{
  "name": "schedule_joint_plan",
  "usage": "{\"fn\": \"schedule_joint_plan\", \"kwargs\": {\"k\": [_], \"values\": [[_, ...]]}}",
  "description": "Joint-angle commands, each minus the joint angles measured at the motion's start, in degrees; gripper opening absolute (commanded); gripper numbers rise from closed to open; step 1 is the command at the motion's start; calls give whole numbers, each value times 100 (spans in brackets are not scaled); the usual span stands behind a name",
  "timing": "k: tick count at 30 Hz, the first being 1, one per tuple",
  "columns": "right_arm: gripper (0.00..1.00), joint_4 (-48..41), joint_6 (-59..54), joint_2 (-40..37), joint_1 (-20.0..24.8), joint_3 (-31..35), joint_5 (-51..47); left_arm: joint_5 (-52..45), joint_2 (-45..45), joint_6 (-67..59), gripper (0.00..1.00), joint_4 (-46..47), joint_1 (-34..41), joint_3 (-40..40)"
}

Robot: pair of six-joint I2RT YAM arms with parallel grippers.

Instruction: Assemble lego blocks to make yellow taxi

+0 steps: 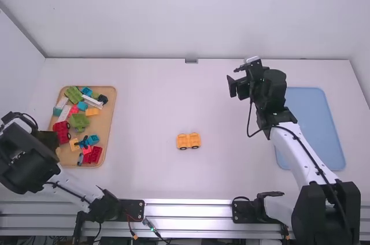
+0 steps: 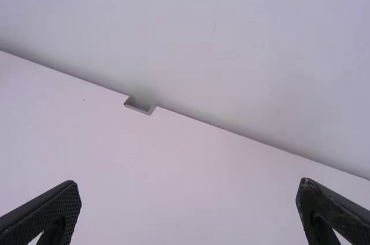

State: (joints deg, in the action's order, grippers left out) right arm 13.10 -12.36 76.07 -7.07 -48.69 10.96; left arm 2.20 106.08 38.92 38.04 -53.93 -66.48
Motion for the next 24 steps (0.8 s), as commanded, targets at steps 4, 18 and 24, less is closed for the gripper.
{"fn": "schedule_joint_plan", "kwargs": {"k": [4,18,24], "values": [[99,13,11,44,-4,-181,-26,632,85,1012,2,503,566,-417],[99,-7,13,44,-4,-181,-26,874,-960,2682,2,1196,2583,-621],[99,-33,15,44,-4,-181,-26,1141,-1241,4041,2,1742,4006,-621]]}}
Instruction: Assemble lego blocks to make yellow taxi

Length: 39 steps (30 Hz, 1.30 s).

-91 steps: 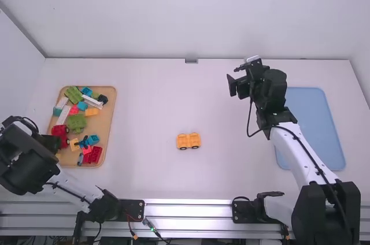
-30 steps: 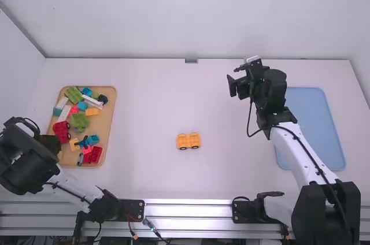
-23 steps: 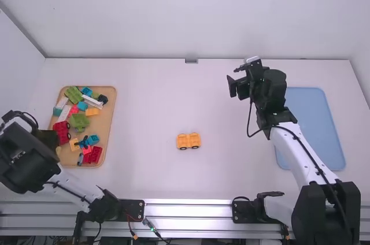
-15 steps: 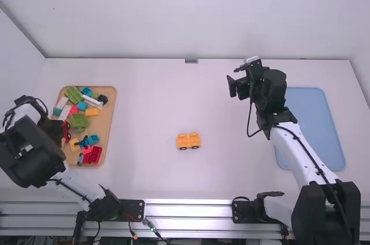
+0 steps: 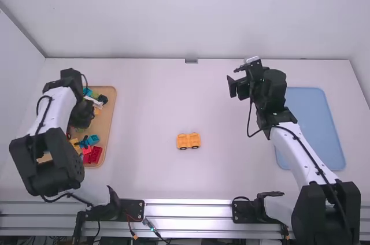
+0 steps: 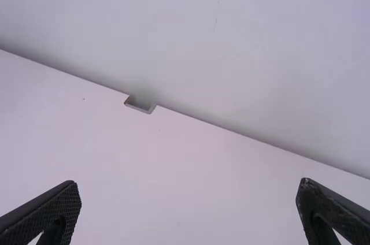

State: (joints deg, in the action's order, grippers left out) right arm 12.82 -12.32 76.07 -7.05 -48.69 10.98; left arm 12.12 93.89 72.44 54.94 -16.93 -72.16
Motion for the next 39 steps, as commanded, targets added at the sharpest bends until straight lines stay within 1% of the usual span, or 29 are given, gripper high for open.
{"fn": "schedule_joint_plan", "kwargs": {"k": [1,2,4,5,6,8,9,11,13,16,21,28,31,34,39], "values": [[99,-9,11,44,-7,-181,-26,33,-20,892,2,70,590,-52],[99,-9,11,44,-7,-181,-26,-9,-15,953,2,83,667,-52],[99,-20,11,44,-7,-181,-26,-278,-13,1346,2,94,1123,-50],[99,-22,11,44,-7,-181,-28,-280,-9,1668,2,42,1469,-9],[99,-24,11,44,-7,-181,-28,-267,-9,1775,2,9,1543,7],[99,-26,11,44,-7,-181,-28,-264,-9,2514,2,-273,2074,186],[99,-26,9,44,-7,-181,-26,-269,-9,2629,2,-343,2186,236],[99,-24,9,44,-7,-181,-31,-269,-9,2896,2,-649,2553,433],[99,-26,9,44,-7,-181,-26,-275,-9,3018,2,-1178,2981,739],[99,-26,9,44,-7,-181,-28,-549,72,2979,2,-1805,3309,1045],[99,-42,11,44,-7,-181,-26,-852,330,2979,2,-1971,3370,1147],[99,-129,9,44,-7,-181,-28,-1388,1104,3189,2,-2131,3344,1121],[99,-149,11,44,-7,-181,-26,-1427,1202,3294,2,-1965,3364,1051],[99,-170,11,44,-7,-181,-28,-1375,1211,3810,2,-1631,3477,1040],[99,-177,11,44,-11,-181,-26,-1279,1211,3897,2,-1537,3670,1040]]}}
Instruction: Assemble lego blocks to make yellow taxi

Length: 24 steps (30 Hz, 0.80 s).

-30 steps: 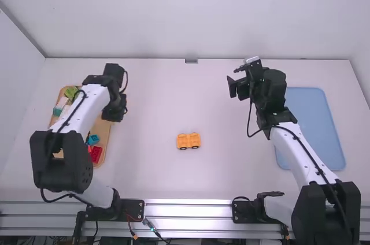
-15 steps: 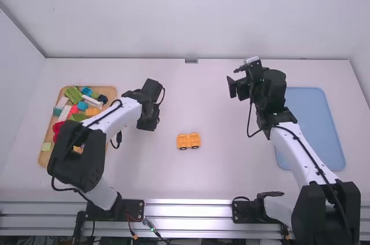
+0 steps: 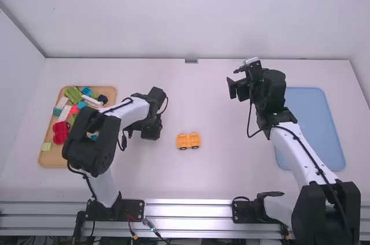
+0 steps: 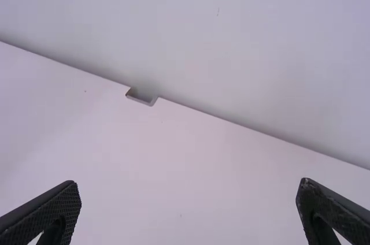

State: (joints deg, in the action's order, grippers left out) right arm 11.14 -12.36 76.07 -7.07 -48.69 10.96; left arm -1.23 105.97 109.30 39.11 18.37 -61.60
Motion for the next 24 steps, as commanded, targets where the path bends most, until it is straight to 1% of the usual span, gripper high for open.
{"fn": "schedule_joint_plan", "kwargs": {"k": [1,6,9,15,19,20,21,22,24], "values": [[99,-9,15,44,-15,-181,-24,70,2,240,2,31,190,-15],[99,-7,11,44,-131,-181,-28,214,2,496,2,-76,431,63],[99,-4,17,44,-118,-181,-24,201,2,581,2,-131,529,129],[99,-7,11,44,-120,-181,-28,-155,2,579,2,-474,509,391],[99,-7,13,44,-114,-181,-26,-197,2,586,2,-804,531,605],[99,-7,13,44,-116,-181,-26,-199,2,577,8,-925,531,673],[99,-7,15,44,-114,-181,-26,-197,2,577,18,-988,527,702],[99,-7,13,44,-114,-181,-26,-179,2,575,42,-1005,492,726],[99,-7,15,44,-118,-181,-28,-177,2,490,59,-1014,487,723]]}}
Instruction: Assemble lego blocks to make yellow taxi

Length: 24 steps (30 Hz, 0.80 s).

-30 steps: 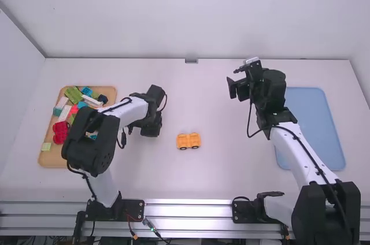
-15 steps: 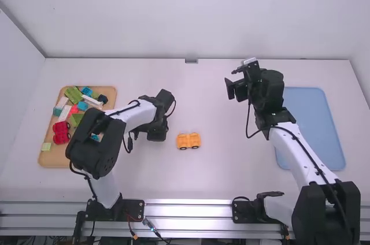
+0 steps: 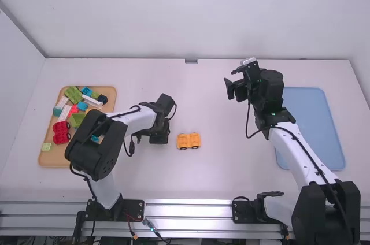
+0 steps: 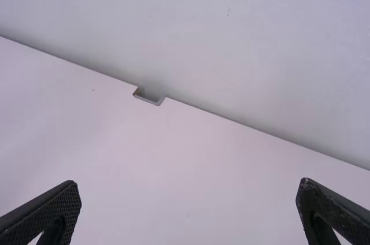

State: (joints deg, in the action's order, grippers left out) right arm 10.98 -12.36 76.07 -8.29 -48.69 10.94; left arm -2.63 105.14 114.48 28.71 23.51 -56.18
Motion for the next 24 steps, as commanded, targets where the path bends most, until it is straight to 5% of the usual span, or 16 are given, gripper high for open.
{"fn": "schedule_joint_plan", "kwargs": {"k": [1,5,10,13,17,24], "values": [[99,9,13,44,-2,-181,-24,-37,85,-229,70,-15,-24,153],[99,9,13,44,4,-181,-26,9,83,-638,75,55,-26,-26],[99,7,15,44,2,-181,-24,269,83,-1093,99,608,-20,-505],[99,11,15,44,9,-181,-24,260,72,-1620,99,1095,-109,-909],[99,13,13,44,-2,-181,-26,310,72,-3226,99,1891,-203,-1744],[99,33,11,44,-4,-181,-24,1154,72,-9263,99,1941,-175,-3040]]}}
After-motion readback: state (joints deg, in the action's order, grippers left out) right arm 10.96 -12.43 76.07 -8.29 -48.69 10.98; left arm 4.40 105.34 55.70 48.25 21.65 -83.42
